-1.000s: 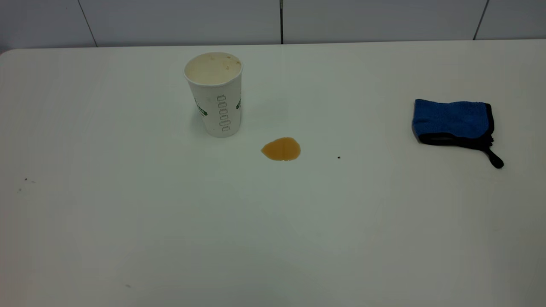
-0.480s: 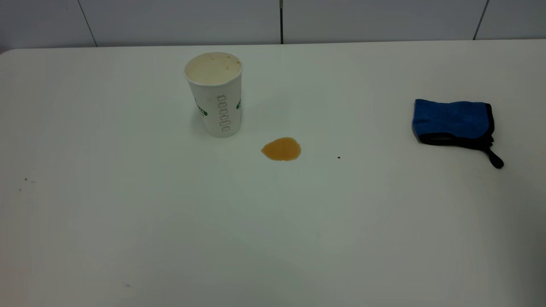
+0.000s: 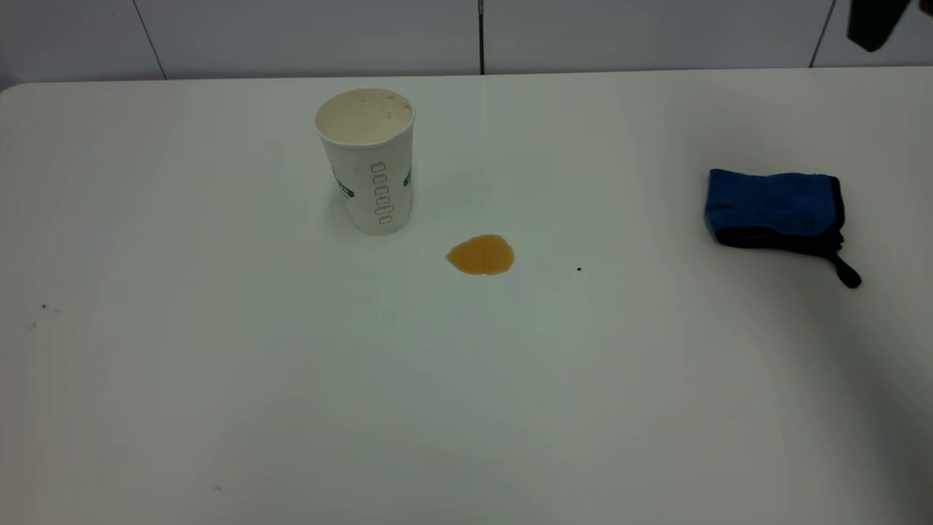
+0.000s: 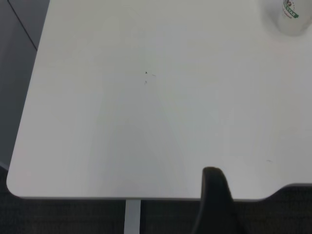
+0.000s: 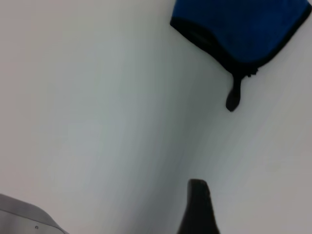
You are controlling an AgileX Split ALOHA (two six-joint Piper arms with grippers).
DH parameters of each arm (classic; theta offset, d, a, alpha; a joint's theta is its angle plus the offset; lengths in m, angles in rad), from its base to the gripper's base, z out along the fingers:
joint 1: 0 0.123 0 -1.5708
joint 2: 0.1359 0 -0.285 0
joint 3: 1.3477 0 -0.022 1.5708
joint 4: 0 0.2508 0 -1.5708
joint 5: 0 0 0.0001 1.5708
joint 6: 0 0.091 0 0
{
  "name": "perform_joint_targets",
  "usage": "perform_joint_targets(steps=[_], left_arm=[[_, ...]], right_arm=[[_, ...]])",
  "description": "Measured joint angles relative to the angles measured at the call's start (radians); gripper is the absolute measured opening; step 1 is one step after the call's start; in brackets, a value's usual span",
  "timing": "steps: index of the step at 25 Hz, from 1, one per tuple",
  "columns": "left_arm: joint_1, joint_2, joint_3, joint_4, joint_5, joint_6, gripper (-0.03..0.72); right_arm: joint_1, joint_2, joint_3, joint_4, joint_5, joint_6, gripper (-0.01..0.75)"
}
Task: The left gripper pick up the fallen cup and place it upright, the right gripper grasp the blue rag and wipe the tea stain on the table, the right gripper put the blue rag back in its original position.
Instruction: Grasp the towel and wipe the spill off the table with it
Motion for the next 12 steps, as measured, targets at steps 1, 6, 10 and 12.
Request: perform_joint_targets(steps=[1,6,10,12], left_arm=[[0.000,0.000,0.000,0.000,0.000,0.000,0.515],[0.000,0.000,0.000,0.000,0.000,0.000,0.515],[0.000,0.000,0.000,0.000,0.000,0.000,0.515],[0.000,0.000,0.000,0.000,0.000,0.000,0.515]], right_arm=[[0.005,0.042,-0.059,0.003,0.023,-0.001,0.613],[0.009,0.205,-0.200,0.045,0.068,-0.008,0.599],[0.009,0.289,-0.209,0.054,-0.001,-0.013,0.593],[0.009,0.324,-0.209,0.053,-0.045,-0.013,0.593]])
